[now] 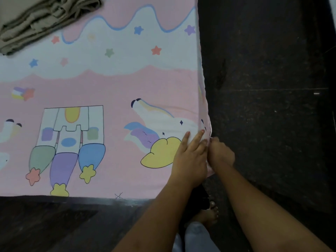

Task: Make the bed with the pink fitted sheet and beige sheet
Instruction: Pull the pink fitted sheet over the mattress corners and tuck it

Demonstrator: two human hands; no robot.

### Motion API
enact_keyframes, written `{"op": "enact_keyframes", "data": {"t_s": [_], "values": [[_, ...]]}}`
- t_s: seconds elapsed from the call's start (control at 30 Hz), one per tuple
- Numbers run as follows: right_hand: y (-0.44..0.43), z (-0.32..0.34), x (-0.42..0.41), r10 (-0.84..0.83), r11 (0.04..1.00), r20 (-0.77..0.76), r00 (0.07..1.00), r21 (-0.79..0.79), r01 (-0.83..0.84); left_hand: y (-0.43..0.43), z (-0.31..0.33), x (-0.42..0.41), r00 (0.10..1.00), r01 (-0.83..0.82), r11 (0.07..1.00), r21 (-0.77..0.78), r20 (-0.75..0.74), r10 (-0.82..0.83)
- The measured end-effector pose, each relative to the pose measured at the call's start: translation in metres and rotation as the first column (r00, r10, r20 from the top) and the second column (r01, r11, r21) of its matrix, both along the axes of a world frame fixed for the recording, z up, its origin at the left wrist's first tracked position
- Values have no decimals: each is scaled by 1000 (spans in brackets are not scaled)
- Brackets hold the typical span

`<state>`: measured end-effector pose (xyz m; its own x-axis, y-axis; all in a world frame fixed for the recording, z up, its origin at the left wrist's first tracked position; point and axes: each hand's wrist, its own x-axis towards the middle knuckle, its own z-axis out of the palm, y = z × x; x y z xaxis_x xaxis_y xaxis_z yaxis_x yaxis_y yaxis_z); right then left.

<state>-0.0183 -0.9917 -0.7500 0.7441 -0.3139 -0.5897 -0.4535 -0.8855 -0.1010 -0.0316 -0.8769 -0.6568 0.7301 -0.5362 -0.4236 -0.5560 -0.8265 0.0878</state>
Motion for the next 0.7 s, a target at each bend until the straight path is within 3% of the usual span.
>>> {"op": "enact_keyframes", "data": {"t_s": [0.2,0.33,0.4,0.5,0.6,0.67,0.7], "values": [[16,-34,10,140,990,20,990,9,-140,-17,-28,0,983,185,965,185,-42,-180],[28,-68,10,119,991,56,991,51,-122,-27,-48,3,975,208,932,296,7,-220],[36,-83,2,73,997,96,993,-10,-73,-31,-55,4,979,194,932,307,-5,-202],[30,-92,-2,62,994,110,992,-99,-52,-33,-50,7,985,166,964,209,-73,-154],[42,-57,-12,161,964,29,987,-219,-151,-23,-41,-2,983,185,982,47,-16,-184],[45,-35,-20,158,945,-44,986,-284,-164,-7,-20,-16,992,120,968,-222,-2,-124],[39,-32,-19,145,968,-22,989,-203,-146,3,-9,-23,999,42,921,-388,1,-45]]}}
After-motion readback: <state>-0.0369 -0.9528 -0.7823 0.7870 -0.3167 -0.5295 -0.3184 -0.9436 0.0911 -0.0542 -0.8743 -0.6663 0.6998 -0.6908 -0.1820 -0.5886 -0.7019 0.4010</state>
